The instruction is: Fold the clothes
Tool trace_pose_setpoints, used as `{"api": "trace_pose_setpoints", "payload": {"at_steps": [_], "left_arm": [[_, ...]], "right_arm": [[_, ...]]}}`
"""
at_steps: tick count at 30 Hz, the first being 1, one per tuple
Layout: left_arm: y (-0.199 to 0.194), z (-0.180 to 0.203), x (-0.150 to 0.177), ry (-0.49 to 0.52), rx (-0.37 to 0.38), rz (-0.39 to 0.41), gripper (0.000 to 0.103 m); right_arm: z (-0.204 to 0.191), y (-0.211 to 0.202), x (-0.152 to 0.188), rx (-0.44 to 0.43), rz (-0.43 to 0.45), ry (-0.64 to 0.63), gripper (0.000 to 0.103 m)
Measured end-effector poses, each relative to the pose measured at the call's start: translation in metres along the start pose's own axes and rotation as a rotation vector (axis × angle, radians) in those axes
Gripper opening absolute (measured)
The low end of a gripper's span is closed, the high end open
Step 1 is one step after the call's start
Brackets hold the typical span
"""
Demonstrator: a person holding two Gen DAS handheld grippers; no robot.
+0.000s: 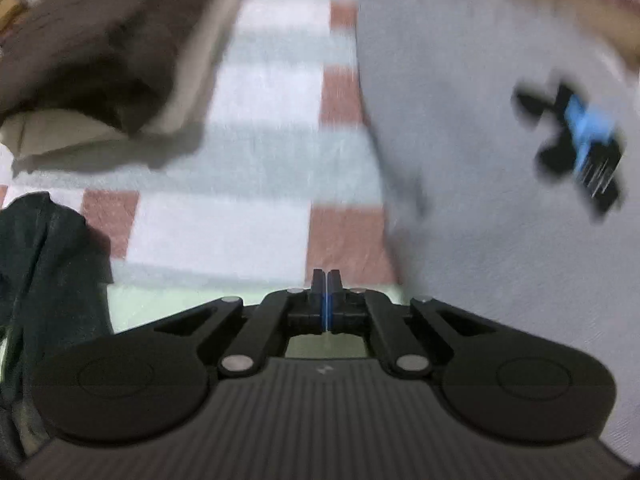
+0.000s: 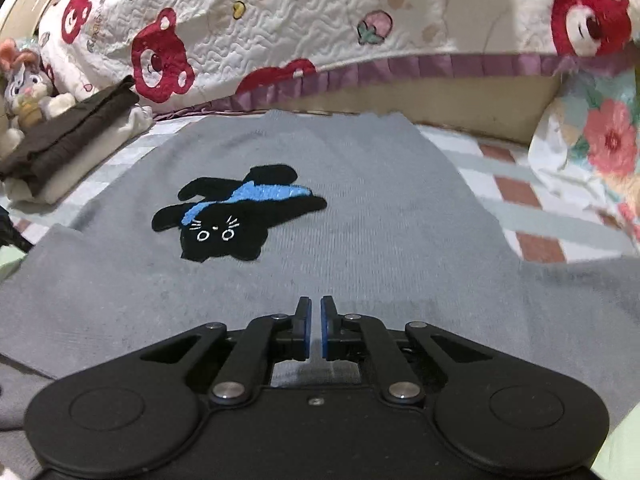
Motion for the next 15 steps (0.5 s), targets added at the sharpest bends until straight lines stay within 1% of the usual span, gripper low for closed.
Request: {"api": "trace_pose_setpoints", "payload": {"at_steps": [1, 4, 6, 7, 8, 9, 10, 11, 12, 13, 15], "left_arm": [[-0.011, 0.005, -0.003, 0.006, 0.005, 0.032, 0.003], [-0.036, 0.034, -0.007, 0.024, 0.082, 0.084, 0.008], [-0.047, 0.071, -0.01, 0.064, 0.152, 0.101, 0.021], [-0.052, 0.09, -0.012, 0.09, 0.182, 0.11, 0.024], [-0.056, 0.111, -0.013, 0.126, 0.206, 0.119, 0.031], [-0.058, 0.136, -0.013, 0.169, 0.235, 0.123, 0.037], [-0.059, 0.161, -0.013, 0.214, 0.267, 0.123, 0.04], [-0.061, 0.186, -0.012, 0.259, 0.299, 0.123, 0.044], [-0.062, 0.209, -0.012, 0.302, 0.332, 0.119, 0.044], [-0.061, 0.231, -0.011, 0.342, 0.365, 0.109, 0.044], [-0.059, 0.27, -0.01, 0.423, 0.408, 0.09, 0.044]], "right_arm": [[0.004, -0.002, 0.002, -0.01, 0.001, 0.016, 0.006], [0.022, -0.008, 0.009, -0.002, -0.001, 0.069, 0.009], [0.038, -0.01, 0.014, 0.001, -0.002, 0.115, 0.011], [0.046, -0.011, 0.017, 0.003, -0.002, 0.138, 0.011], [0.054, -0.014, 0.019, 0.008, -0.001, 0.154, 0.014], [0.063, -0.017, 0.02, 0.014, 0.0, 0.169, 0.02], [0.073, -0.022, 0.021, 0.017, 0.007, 0.179, 0.023], [0.083, -0.028, 0.022, 0.021, 0.014, 0.189, 0.031], [0.093, -0.033, 0.022, 0.024, 0.021, 0.199, 0.035], [0.104, -0.038, 0.023, 0.028, 0.028, 0.209, 0.037], [0.129, -0.05, 0.025, 0.065, 0.036, 0.198, 0.044]]}}
Point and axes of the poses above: each gripper's, at about its wrist camera, not at the fingertips, and y roughly the way its jaws point, z to its right, x to its underside, the point moved 6 cm from there along y, roughly the way its jaws point, and after that the axes turned 7 degrees about -z, right-handed, at the moved point
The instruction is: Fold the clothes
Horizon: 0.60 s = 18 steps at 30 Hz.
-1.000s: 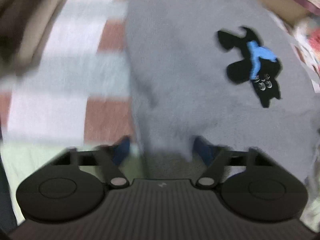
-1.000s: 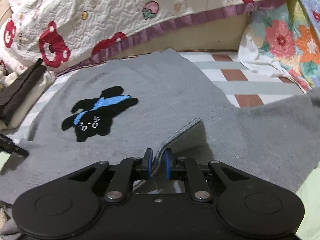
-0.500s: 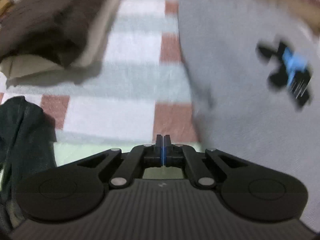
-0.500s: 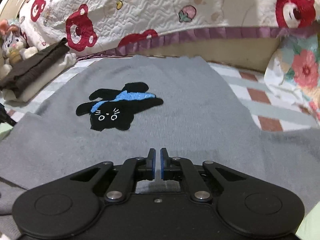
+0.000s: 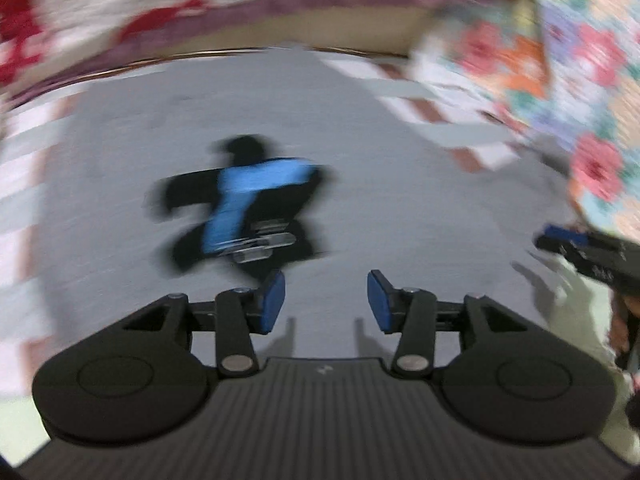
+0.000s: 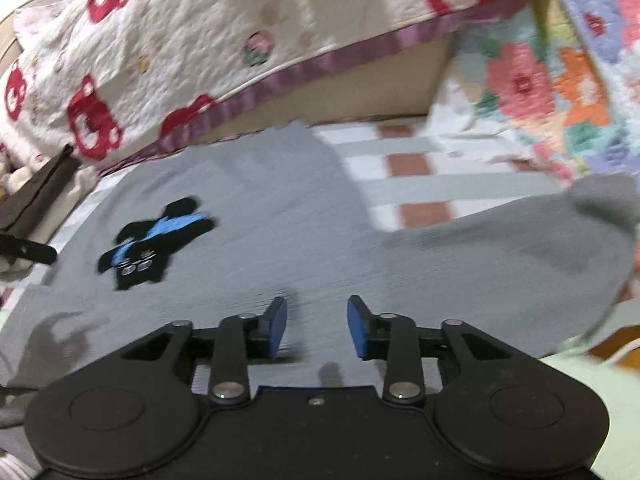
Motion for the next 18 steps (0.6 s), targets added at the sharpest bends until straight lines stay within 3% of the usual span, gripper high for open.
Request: {"api": "trace_pose_setpoints", "payload": {"at_steps": [2, 5, 7, 13, 18], "left_arm": [[0.02, 0.034, -0.007, 0.131, 0.011, -0.049, 0.044], [0.042, 0.081, -0.004, 0.341, -0.036, -0.141, 0.044], [0.055, 0.098, -0.004, 0.396, -0.027, -0.175, 0.045], [0.087, 0.11, -0.011, 0.322, 0.045, -0.192, 0.041], [0.11, 0.105, -0.001, 0.219, 0.096, -0.289, 0.039]], "right_arm": [[0.028, -0.01, -0.004, 0.047, 0.006, -0.026, 0.052], [0.068, -0.018, -0.006, 0.091, -0.028, -0.097, 0.062], [0.095, -0.023, -0.007, 0.12, -0.051, -0.145, 0.063], [0.172, -0.013, -0.026, 0.207, -0.076, -0.131, 0.066], [0.24, 0.012, -0.049, 0.295, -0.059, 0.11, 0.066]]}}
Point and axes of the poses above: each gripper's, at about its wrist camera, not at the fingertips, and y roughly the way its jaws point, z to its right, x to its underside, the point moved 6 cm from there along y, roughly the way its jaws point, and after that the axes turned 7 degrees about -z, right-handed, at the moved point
